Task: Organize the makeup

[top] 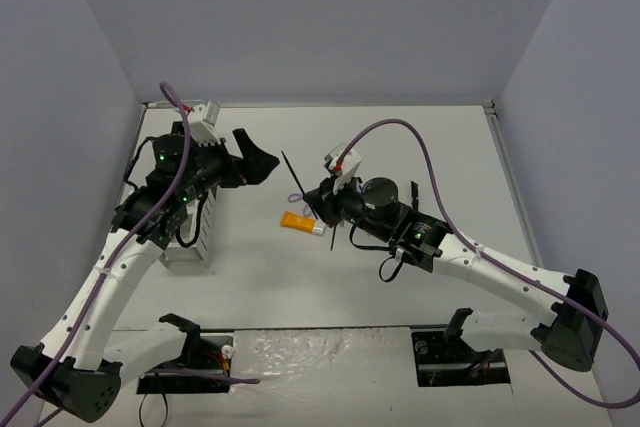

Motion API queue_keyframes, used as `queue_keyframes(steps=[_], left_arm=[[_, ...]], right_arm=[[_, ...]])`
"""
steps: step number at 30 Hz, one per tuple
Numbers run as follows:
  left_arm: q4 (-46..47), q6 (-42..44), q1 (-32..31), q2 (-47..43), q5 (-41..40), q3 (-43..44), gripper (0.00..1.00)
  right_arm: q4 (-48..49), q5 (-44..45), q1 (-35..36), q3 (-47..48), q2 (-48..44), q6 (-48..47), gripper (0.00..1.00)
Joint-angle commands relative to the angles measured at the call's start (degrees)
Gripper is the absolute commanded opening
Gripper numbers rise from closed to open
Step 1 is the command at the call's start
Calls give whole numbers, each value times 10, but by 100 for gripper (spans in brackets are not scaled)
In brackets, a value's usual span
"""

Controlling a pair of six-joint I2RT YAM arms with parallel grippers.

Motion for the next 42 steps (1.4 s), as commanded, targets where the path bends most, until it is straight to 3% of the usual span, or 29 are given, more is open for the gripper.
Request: queue_keyframes(steps=[1,9,20,24,27,29,30,36,38,42], left_arm=[[77,-37,-56,17,-6,48,93],[104,-50,-84,21,-28,32,77],[125,-52,-102,45,-34,20,35],[123,-48,-107,52,-41,24,11],[122,-43,-108,53,-47,26,1],[115,-39,-108,53,-55,28,0],[113,-33,-108,53,-61,31,0],[65,39,-102,68,-173,77,0],[55,78,-89,79,-234,103,0],[70,121,-8,130,-279,153,0]], right_arm=[[132,-17,20,14,25,-9,0],[164,-20,26,14,40,6,0],[178,-18,26,11,41,11,0],[180,-11,26,13,49,9,0],[182,-8,26,15,55,8,1],[181,-1,26,17,56,6,8],[178,3,26,18,56,5,17],[119,62,19,38,47,-10,87],[95,88,12,37,36,-13,96],[36,136,-11,34,9,-10,100]])
